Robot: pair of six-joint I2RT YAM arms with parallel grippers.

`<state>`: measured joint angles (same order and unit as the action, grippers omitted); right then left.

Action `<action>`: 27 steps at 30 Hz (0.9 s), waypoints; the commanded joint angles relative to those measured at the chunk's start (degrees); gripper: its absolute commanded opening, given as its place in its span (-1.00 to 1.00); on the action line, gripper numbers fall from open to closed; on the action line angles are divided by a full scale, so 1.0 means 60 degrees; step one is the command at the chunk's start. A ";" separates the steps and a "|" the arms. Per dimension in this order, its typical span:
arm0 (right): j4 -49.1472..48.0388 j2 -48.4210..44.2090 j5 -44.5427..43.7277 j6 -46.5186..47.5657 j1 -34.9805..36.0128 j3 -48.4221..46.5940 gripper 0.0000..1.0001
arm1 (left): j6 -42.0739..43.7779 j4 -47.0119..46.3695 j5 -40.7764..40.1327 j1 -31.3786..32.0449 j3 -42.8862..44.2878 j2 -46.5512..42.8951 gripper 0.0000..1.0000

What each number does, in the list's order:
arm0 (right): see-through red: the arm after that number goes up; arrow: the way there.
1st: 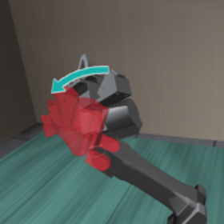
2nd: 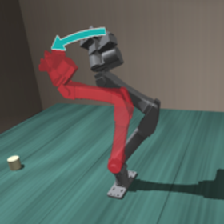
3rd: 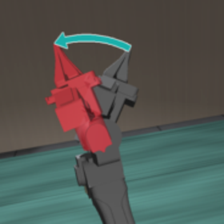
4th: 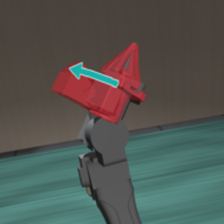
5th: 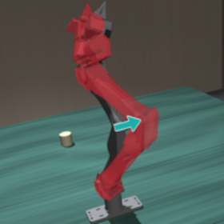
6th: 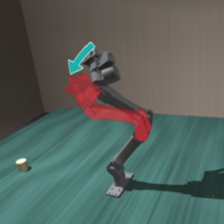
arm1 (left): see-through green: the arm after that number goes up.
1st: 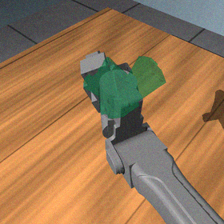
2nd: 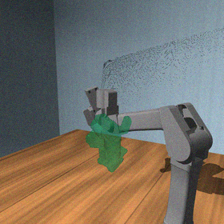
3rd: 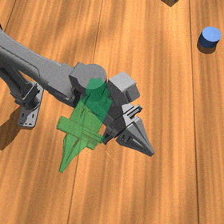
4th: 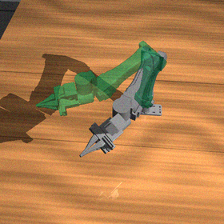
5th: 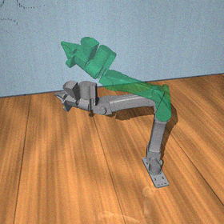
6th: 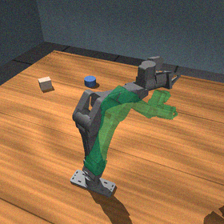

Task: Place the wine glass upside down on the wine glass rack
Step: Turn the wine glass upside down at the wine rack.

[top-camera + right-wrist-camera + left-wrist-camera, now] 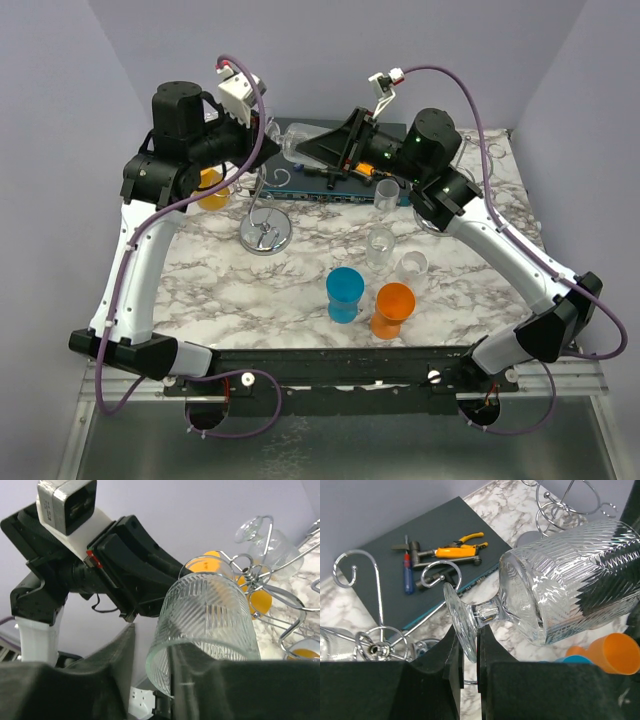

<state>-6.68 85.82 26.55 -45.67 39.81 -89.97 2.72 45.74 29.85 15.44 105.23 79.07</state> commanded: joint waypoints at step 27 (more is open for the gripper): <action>0.4102 -0.1589 -0.0051 0.2218 0.0070 -0.0513 0.99 | 0.9392 -0.2137 0.1293 0.0045 -0.2014 -0.2640 -1.00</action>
<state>12.58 77.28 26.00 -39.05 40.07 -89.76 46.28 38.09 29.95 15.49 96.97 68.42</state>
